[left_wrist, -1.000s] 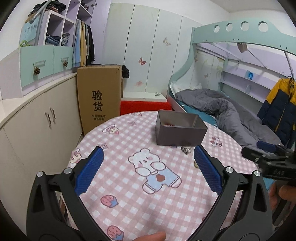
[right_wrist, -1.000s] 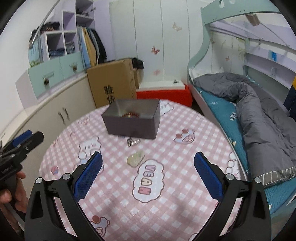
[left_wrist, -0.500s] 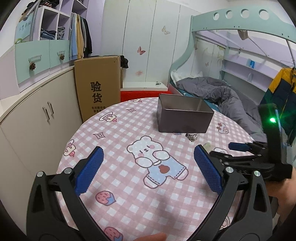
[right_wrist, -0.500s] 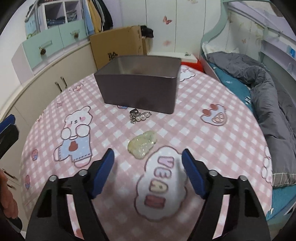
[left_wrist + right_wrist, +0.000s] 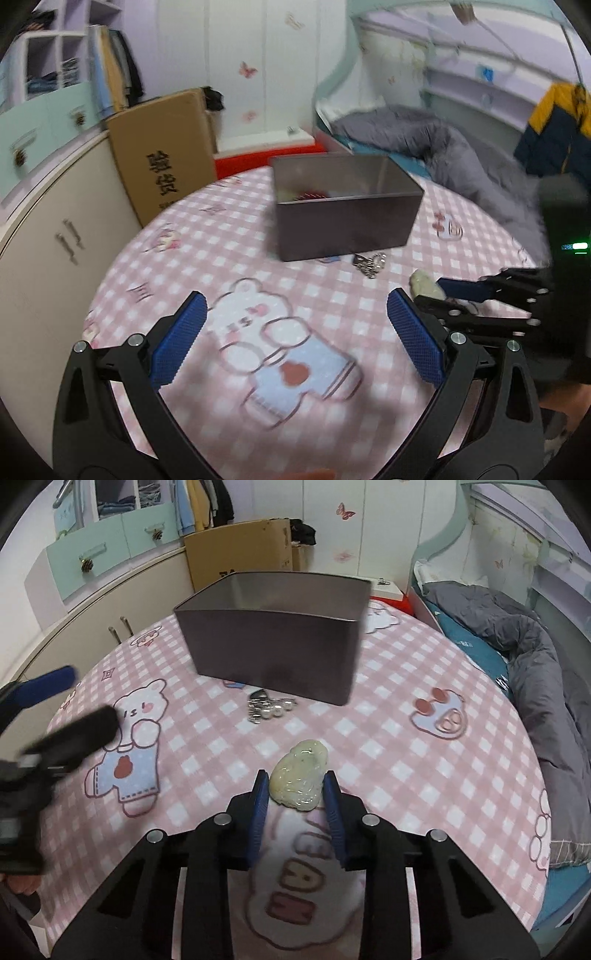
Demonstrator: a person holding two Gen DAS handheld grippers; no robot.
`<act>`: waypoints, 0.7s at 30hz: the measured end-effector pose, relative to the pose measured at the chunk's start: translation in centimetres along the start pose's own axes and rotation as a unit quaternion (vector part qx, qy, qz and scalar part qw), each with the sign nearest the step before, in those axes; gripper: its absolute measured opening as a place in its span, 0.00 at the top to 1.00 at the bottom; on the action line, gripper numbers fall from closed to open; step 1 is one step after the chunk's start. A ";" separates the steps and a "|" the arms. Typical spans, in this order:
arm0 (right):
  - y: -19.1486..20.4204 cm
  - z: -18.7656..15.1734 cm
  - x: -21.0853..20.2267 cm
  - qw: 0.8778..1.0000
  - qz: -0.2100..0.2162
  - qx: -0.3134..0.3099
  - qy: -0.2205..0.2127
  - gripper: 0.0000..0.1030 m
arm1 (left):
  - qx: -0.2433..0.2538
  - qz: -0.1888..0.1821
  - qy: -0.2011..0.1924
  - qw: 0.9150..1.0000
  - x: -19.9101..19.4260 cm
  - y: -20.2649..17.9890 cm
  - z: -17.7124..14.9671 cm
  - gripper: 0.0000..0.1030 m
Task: Organize jewelry
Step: 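Grasp the pearl-and-silver chain with the left gripper while the right grasps the jade pendant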
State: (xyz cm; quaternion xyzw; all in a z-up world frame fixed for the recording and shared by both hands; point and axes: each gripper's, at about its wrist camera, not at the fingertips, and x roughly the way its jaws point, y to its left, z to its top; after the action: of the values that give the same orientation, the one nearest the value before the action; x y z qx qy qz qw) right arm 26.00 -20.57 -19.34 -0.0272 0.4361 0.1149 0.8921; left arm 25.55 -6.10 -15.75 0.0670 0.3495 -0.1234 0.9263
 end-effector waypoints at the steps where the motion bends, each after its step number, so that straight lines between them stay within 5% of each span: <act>1: -0.3 -0.1 -0.2 1.000 0.001 0.003 -0.001 0.73 | 0.005 0.000 0.005 1.000 0.5 -0.3 0.2 0.07; 10: -2.3 -0.4 -0.8 1.000 0.006 0.009 -0.005 0.73 | 0.021 -0.003 0.058 0.998 6.3 -3.1 1.7 0.07; 13: -2.8 -0.5 -0.9 1.000 0.007 0.013 -0.006 0.73 | 0.018 -0.013 0.079 0.997 7.7 -3.6 1.9 0.17; 17: -3.4 -0.7 -1.2 1.000 0.007 0.020 -0.007 0.73 | 0.011 -0.036 0.091 0.995 8.6 -4.0 2.3 0.35; 21: -3.5 -0.7 -1.3 1.000 0.010 0.022 -0.007 0.73 | 0.008 -0.063 0.085 0.994 8.7 -4.2 2.8 0.76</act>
State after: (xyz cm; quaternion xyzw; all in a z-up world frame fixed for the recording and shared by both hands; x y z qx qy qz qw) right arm 25.50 -24.32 -18.88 -0.0020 0.4326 0.1143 0.8943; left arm 32.53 -12.34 -19.59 0.0625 0.4294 -0.1779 0.8832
